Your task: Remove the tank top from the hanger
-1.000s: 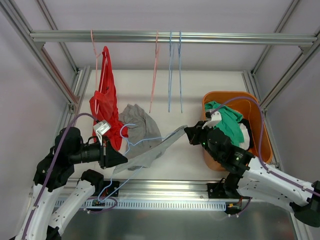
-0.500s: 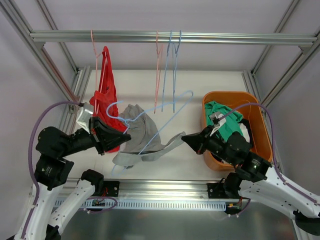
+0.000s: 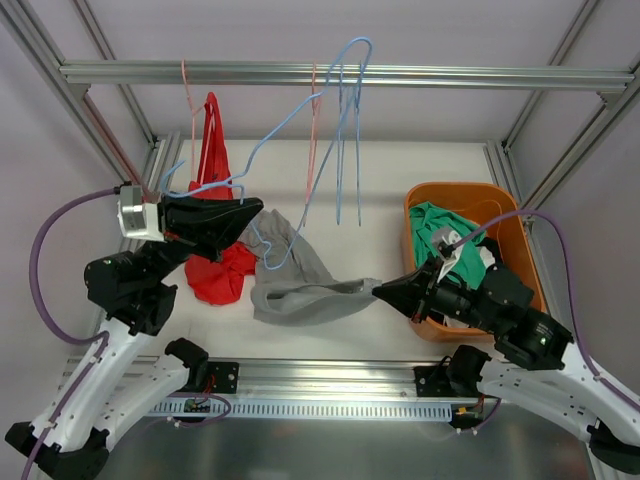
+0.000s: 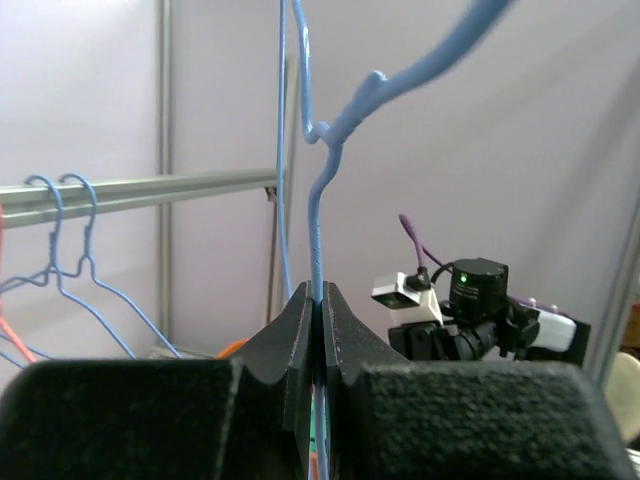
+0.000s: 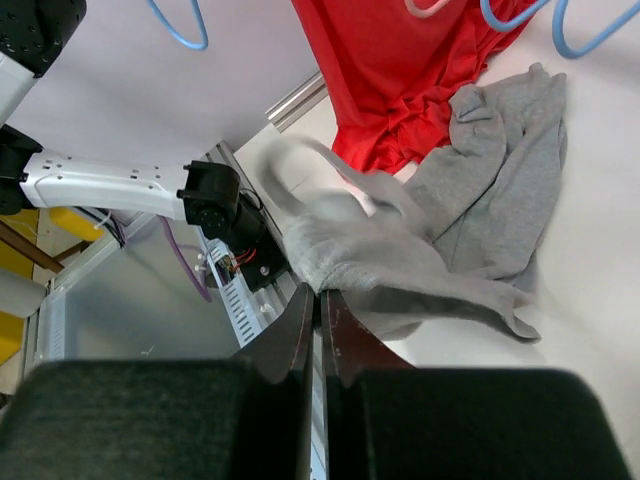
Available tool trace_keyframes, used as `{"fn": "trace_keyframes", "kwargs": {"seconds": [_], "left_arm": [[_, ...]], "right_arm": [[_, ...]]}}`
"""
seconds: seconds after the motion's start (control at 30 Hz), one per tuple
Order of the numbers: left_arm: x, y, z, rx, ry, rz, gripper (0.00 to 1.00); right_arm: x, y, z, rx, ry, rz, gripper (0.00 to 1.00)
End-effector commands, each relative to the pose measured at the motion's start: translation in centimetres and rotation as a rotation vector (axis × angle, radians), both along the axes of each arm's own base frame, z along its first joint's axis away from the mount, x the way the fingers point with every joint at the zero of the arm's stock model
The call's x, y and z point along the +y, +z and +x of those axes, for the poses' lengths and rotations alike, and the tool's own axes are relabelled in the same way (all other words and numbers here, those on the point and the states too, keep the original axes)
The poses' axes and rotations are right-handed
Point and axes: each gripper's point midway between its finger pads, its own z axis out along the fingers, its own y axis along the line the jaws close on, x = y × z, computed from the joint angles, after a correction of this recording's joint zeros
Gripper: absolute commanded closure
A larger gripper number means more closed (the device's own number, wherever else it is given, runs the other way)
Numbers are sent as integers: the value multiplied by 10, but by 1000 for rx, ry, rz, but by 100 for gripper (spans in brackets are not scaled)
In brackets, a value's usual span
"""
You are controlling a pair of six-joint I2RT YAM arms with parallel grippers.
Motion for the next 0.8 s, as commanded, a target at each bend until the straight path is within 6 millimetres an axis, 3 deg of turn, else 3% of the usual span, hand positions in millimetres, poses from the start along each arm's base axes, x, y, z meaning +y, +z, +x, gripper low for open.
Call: {"fn": "trace_keyframes", "kwargs": {"seconds": [0.0,0.1,0.13,0.2,0.23,0.33,0.37,0.43,0.5,0.53,0.6,0.77], "left_arm": [[31,29,-27,-232,139,-125,100],[44,19,-23,-197,224,-128,100],[48,10,-12,-125,266,-123,100],[61,6,-20,-102,320,-108,100],[61,-16,-4,15,365,-49,100],[70,-41,1,115,426,17,100],[69,-59,8,196,440,78,100],[66,-78,14,277,440,145,100],[62,-105,22,396,439,221,100],[62,-112,23,430,442,233,100],[65,-133,27,522,460,261,100],[76,-168,42,699,555,318,100]], "right_arm": [[-9,18,-11,-72,41,10,100],[-6,20,-13,-85,68,-1,100],[1,12,-12,-63,85,-33,100],[13,2,-17,-33,154,-78,100],[25,-13,-14,6,177,-127,100],[46,-38,-14,18,203,-203,100],[53,-50,-10,35,199,-242,83],[59,-58,-2,50,164,-252,43],[60,-65,8,54,113,-270,30],[58,-67,11,56,91,-276,7],[52,-65,17,41,42,-268,1],[37,-63,18,15,2,-252,1]]}}
